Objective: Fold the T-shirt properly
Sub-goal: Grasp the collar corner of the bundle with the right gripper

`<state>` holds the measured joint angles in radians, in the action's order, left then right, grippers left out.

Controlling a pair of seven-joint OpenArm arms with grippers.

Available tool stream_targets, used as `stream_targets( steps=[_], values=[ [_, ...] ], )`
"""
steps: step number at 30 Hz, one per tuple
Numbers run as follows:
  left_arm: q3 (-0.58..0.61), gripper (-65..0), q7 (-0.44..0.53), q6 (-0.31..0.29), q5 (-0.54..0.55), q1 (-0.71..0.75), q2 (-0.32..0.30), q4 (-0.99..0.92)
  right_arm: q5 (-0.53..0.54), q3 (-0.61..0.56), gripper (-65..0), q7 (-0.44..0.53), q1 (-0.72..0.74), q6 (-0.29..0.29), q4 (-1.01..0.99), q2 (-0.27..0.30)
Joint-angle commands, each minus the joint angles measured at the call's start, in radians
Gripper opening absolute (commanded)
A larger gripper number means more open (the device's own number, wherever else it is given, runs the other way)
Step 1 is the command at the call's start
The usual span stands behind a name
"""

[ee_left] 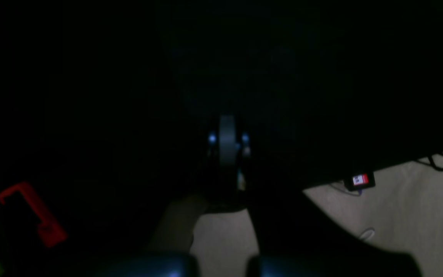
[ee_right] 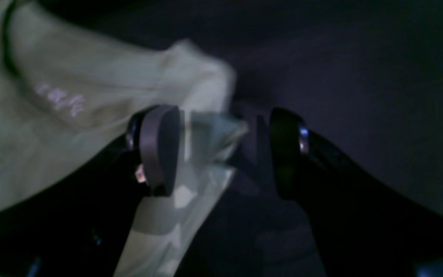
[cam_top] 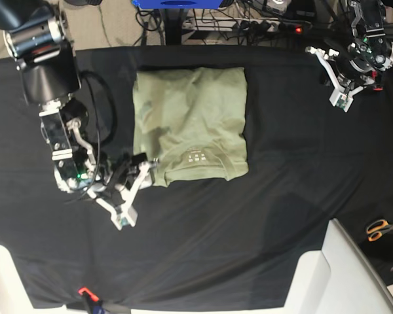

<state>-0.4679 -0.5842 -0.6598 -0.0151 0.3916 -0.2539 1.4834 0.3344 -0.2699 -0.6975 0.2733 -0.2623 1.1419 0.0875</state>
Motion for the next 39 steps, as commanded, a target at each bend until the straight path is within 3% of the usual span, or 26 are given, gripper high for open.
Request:
stream_targets(
  steps=[1,6,22,23,27,28,33,36,39],
  values=[
    [-0.005,-65.0,0.014,0.001,0.008,-0.001,-0.017,0.015,0.015,0.002,-30.0,0.032,0.030,-0.012,-0.006,-0.007],
    [-0.001,-65.0,0.014,0.001,0.008,-0.001,-0.017,0.013,0.015,0.002,-30.0,0.054,0.057,-0.013,-0.098,-0.007],
    [0.002,-65.0,0.014,0.001,-0.003,-0.007,-0.020,-0.036,0.015,0.004,-31.1,0.052,0.057,-0.015,-0.110,-0.058],
    [0.002,-65.0,0.014,0.001,-0.003,-0.007,-0.020,-0.040,0.015,0.004,-33.3,0.052,0.057,-0.015,-0.110,-0.058],
    [-0.001,-65.0,0.017,0.001,-0.003,-0.007,-0.022,-0.057,0.015,0.004,-54.5,0.052,0.057,-0.015,-0.113,-0.058],
    [-0.001,-65.0,0.017,0.001,-0.003,-0.007,-0.022,-0.054,0.015,0.004,-57.0,0.052,0.057,-0.015,-0.122,-0.058],
    [0.001,-65.0,0.017,0.001,-0.003,-0.010,-0.022,-0.054,0.015,0.005,-58.1,0.055,0.062,-0.015,-0.167,-0.058],
    [0.002,-65.0,0.017,0.001,-0.003,-0.010,-0.022,-0.054,0.015,0.005,-64.8,0.055,0.062,-0.015,-0.167,-0.058],
    [0.002,-65.0,0.017,0.001,-0.003,-0.010,-0.022,-0.056,0.015,0.005,-64.8,0.057,0.062,-0.013,-0.159,-0.056]
  ],
)
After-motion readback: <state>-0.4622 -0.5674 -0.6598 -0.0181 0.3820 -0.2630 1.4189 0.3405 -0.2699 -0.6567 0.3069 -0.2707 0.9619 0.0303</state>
